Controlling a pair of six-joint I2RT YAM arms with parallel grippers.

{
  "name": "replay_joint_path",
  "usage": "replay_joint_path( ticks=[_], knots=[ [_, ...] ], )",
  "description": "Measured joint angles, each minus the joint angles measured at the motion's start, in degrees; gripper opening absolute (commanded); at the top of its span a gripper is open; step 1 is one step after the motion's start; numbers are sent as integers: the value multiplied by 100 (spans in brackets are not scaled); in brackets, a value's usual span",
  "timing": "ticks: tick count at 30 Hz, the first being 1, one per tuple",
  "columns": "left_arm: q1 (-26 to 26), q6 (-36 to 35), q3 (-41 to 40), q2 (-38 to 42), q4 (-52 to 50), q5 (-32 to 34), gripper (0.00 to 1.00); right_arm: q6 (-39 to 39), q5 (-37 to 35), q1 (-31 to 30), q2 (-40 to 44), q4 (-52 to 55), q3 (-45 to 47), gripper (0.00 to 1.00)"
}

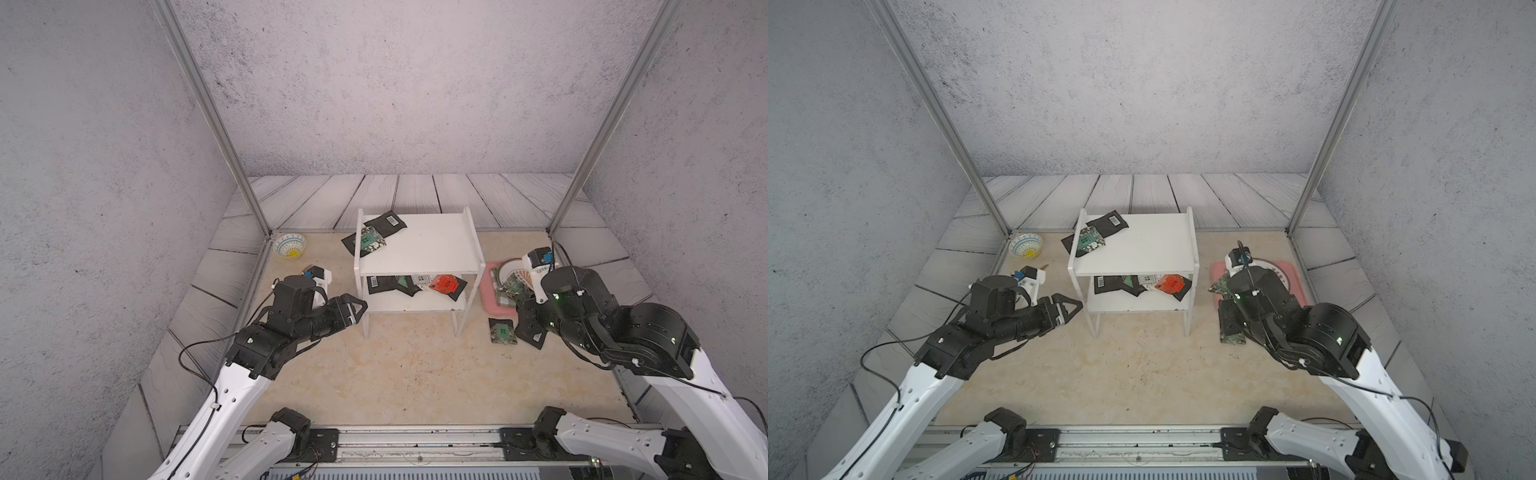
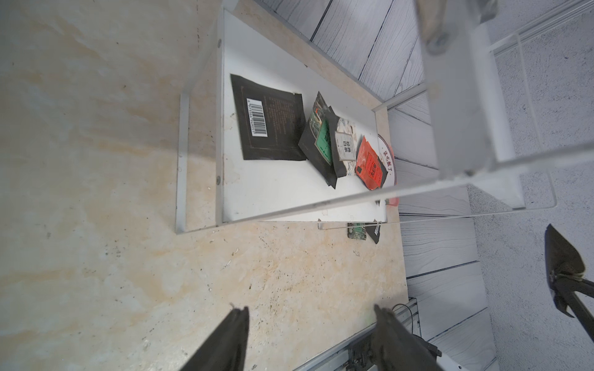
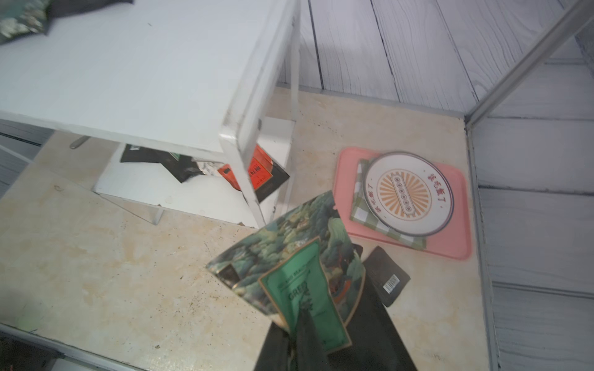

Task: Remove the tea bags from the shelf
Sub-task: Place the tea bag at the center of the board.

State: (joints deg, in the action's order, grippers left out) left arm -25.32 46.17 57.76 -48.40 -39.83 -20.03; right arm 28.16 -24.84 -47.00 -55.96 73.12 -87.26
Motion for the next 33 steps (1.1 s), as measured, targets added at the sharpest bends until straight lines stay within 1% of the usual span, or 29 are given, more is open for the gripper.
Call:
replay_joint_path(
  ticks=[4,6,10,12,19,23,28,33],
  knots=[
    [-31,50,-175,92,24,-13,66,234,2,376,304,-103,820,10],
    [-44,68,-232,107,26,-17,66,339,109,702,435,-269,1300,10],
    [-79,83,-284,136,28,-13,66,476,516,1368,568,-660,2227,10],
    [-96,81,-352,188,74,-9,66,540,684,1602,616,-831,2636,10],
    [-151,96,-769,304,164,22,66,748,1036,1939,632,-1497,3696,11],
    [-160,131,-846,313,177,31,66,844,1268,2258,531,-1902,4212,12],
    [-160,146,-846,328,208,31,66,1036,1451,2570,278,-2361,4710,12],
    [-160,151,-846,332,243,28,66,1222,1475,2660,92,-2780,5045,13]
  ],
)
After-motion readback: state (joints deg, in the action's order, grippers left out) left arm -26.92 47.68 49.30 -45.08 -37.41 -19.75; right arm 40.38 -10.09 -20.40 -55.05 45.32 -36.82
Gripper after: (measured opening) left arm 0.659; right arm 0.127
